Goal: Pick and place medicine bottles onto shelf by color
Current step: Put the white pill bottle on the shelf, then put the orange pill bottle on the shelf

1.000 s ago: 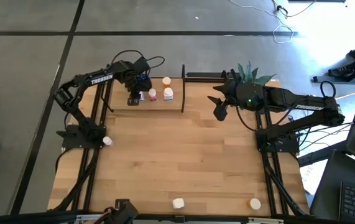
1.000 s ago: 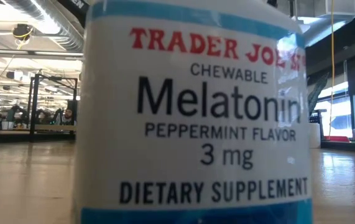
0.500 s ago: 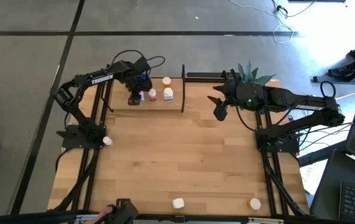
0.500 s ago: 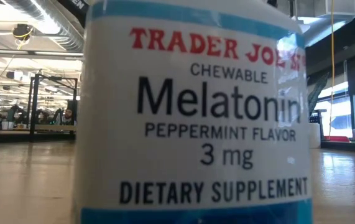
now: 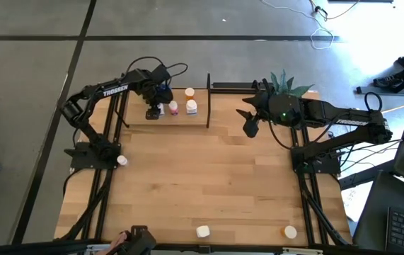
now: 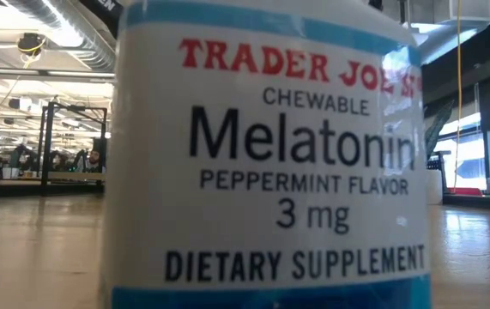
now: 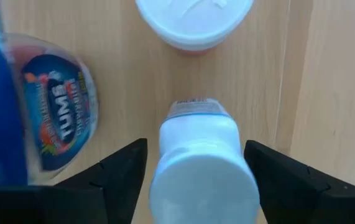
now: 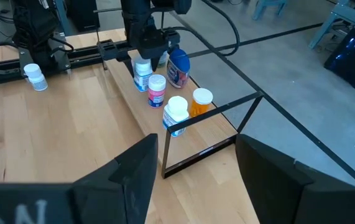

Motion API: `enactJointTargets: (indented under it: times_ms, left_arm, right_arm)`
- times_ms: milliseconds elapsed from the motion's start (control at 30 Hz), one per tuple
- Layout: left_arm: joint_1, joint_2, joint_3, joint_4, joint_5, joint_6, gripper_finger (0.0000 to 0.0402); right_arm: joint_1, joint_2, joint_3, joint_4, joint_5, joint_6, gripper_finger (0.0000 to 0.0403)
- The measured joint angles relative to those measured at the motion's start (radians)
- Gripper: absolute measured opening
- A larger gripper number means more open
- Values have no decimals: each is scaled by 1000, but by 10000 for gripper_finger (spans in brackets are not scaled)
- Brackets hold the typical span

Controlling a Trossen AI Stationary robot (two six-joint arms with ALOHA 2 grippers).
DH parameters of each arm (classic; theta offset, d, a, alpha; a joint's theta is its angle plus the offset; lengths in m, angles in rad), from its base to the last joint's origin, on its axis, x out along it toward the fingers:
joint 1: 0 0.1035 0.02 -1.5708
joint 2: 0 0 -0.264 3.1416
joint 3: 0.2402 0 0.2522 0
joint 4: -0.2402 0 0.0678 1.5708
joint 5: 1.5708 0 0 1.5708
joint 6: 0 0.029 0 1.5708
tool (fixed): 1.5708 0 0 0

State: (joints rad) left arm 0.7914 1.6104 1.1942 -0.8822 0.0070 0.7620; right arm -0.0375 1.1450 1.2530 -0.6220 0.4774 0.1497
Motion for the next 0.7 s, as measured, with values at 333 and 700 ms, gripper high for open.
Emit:
enactJointTargets:
  times_ms: [333,700]
  left_arm:
    - [-7,-44,0,-5,-20,-23,263]
    - [-40,-154,0,-49,-94,-73,263]
  right_arm:
    - [0,0,0,0,0,0,218]
    - [0,0,0,0,0,0,218]
